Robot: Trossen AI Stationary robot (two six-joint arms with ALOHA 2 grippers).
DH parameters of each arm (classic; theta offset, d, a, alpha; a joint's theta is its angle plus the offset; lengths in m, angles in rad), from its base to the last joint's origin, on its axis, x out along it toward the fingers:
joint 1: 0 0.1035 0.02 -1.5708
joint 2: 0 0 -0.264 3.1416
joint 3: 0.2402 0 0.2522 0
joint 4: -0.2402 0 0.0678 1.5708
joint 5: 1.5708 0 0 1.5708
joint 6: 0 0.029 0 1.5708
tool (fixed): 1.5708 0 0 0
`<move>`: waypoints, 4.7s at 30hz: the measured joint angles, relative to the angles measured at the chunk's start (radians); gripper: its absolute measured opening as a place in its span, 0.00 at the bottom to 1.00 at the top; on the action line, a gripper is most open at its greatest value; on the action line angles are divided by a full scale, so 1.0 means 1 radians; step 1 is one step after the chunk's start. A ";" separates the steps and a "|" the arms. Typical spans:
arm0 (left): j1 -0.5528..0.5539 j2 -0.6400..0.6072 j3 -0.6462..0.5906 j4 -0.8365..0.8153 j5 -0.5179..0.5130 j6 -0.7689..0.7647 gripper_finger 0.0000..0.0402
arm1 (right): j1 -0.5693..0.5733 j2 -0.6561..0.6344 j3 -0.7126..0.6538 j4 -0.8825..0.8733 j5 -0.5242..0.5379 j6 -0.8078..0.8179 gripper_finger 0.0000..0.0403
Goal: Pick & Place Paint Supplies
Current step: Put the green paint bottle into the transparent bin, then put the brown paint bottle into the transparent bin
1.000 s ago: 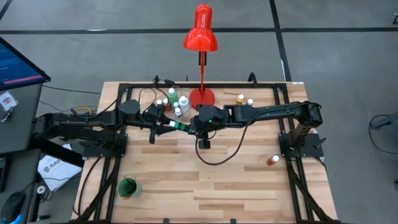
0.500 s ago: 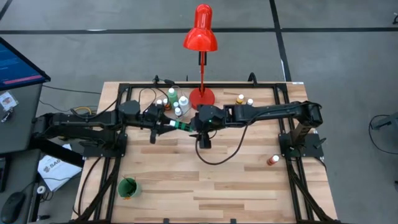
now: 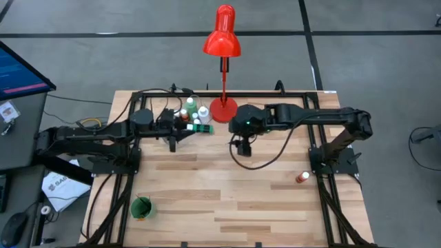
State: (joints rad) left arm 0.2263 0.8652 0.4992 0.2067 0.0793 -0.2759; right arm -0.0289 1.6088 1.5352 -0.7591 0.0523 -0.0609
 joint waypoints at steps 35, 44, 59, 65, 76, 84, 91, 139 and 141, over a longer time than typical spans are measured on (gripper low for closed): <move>0.063 0.403 0.354 -0.889 -0.429 -0.176 0.29 | -0.020 -0.037 -0.001 -0.247 0.005 0.093 0.67; 0.083 0.488 0.353 -0.818 -0.432 -0.147 0.31 | -0.020 -0.037 -0.002 -0.242 0.004 0.096 0.67; 0.127 0.420 0.358 -0.990 -0.364 -0.209 0.32 | -0.019 -0.036 -0.002 -0.231 0.004 0.096 0.67; 0.127 0.378 0.359 -1.063 -0.348 -0.228 0.32 | -0.019 -0.036 -0.002 -0.223 0.004 0.091 0.67; 0.134 0.393 0.359 -1.105 -0.361 -0.208 0.32 | -0.019 -0.036 -0.002 -0.194 0.004 0.088 0.67; 0.134 0.399 0.358 -1.110 -0.361 -0.207 0.32 | -0.019 -0.036 -0.002 -0.195 0.004 0.089 0.67; 0.134 0.412 0.358 -1.116 -0.362 -0.194 0.32 | -0.018 -0.036 -0.002 -0.195 0.004 0.096 0.67; 0.133 0.135 0.481 -0.932 -0.382 -0.148 0.50 | -0.278 -0.235 -0.377 -0.369 0.177 0.538 0.67; 0.133 0.101 0.481 -0.908 -0.381 -0.148 0.50 | -0.283 -0.281 -0.480 -0.292 0.170 0.582 0.67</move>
State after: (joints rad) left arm 0.3592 0.9664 0.9802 -0.7017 -0.3019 -0.4240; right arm -0.3122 1.3278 1.0555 -1.0508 0.2219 0.5208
